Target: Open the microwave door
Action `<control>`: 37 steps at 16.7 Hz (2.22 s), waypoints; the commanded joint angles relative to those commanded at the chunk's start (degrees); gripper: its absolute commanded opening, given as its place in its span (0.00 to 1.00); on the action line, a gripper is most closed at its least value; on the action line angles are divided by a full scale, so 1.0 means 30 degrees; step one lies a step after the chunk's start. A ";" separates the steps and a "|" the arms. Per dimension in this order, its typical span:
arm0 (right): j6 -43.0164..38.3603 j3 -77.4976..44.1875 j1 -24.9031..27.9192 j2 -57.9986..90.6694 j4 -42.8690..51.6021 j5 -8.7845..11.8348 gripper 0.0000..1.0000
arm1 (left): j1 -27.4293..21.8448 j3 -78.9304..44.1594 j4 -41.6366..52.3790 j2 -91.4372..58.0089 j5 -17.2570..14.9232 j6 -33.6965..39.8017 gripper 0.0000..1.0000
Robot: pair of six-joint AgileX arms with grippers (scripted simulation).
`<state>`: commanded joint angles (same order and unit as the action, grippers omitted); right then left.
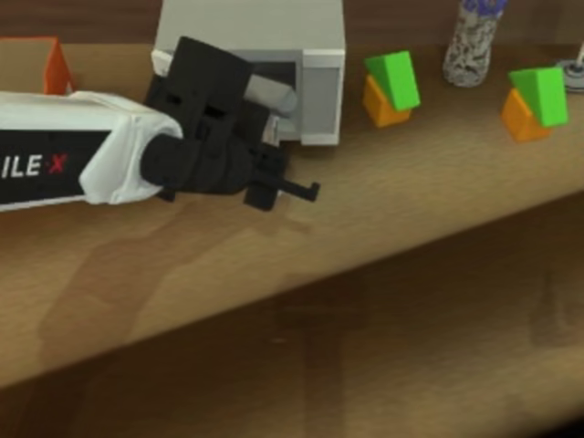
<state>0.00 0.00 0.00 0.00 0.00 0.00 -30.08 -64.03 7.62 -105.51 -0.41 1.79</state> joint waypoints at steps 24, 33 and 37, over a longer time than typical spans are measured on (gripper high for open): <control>0.0000 0.0000 0.0000 0.0000 0.0000 0.0000 1.00 | 0.0350 0.0520 -0.0088 0.0403 -0.0776 -0.0899 0.00; 0.0000 0.0000 0.0000 0.0000 0.0000 0.0000 1.00 | 0.0350 0.0520 -0.0088 0.0403 -0.0776 -0.0899 0.00; 0.0000 0.0000 0.0000 0.0000 0.0000 0.0000 1.00 | 0.0350 0.0520 -0.0088 0.0403 -0.0776 -0.0899 0.00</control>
<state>0.00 0.00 0.00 0.00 0.00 0.00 -29.03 -62.47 7.35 -104.30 -2.74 -0.91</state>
